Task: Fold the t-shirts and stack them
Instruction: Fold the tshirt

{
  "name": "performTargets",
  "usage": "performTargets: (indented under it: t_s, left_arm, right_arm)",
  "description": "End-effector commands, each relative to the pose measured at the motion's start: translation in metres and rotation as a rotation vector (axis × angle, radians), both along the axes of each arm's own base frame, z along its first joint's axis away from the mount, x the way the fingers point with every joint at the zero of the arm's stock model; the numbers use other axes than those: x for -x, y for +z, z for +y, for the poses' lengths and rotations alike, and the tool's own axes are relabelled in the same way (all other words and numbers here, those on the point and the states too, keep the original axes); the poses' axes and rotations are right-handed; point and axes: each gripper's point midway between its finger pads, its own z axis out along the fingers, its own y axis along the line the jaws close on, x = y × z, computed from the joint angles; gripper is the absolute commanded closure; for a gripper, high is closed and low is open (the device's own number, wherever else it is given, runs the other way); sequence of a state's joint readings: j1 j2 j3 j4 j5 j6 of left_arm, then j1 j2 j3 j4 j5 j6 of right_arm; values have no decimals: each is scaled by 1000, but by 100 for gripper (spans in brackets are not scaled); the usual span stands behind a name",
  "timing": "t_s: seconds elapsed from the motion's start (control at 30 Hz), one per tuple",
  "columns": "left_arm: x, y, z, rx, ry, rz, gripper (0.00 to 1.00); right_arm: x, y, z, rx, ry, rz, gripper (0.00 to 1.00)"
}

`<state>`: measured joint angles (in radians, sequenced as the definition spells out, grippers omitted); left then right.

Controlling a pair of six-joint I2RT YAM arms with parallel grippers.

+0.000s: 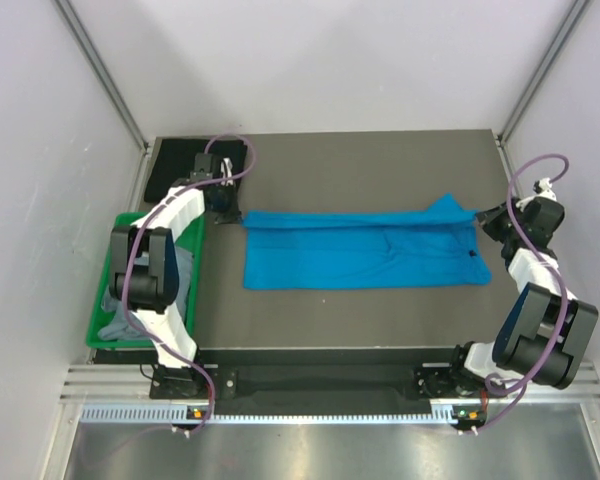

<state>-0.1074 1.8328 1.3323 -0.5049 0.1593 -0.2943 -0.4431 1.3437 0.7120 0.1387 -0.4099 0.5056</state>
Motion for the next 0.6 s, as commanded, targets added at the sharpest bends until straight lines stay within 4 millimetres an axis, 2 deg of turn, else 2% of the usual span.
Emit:
performTargets:
  t_s: [0.0, 0.17, 0.33, 0.5, 0.57]
  left_arm:
    - [7, 21, -2, 14, 0, -44, 100]
    - [18, 10, -1, -3, 2, 2, 100]
    - [26, 0, -8, 6, -17, 45, 100]
    - [34, -8, -2, -33, 15, 75, 100]
    - [37, -11, 3, -55, 33, 89, 94]
  right_arm:
    - [9, -5, -13, 63, -33, 30, 100]
    - [23, -26, -17, 59, -66, 95, 100]
    - [33, -36, -22, 66, -90, 126, 100]
    - [35, -42, -16, 44, -67, 143, 100]
    - [38, -45, -16, 40, -68, 156, 100]
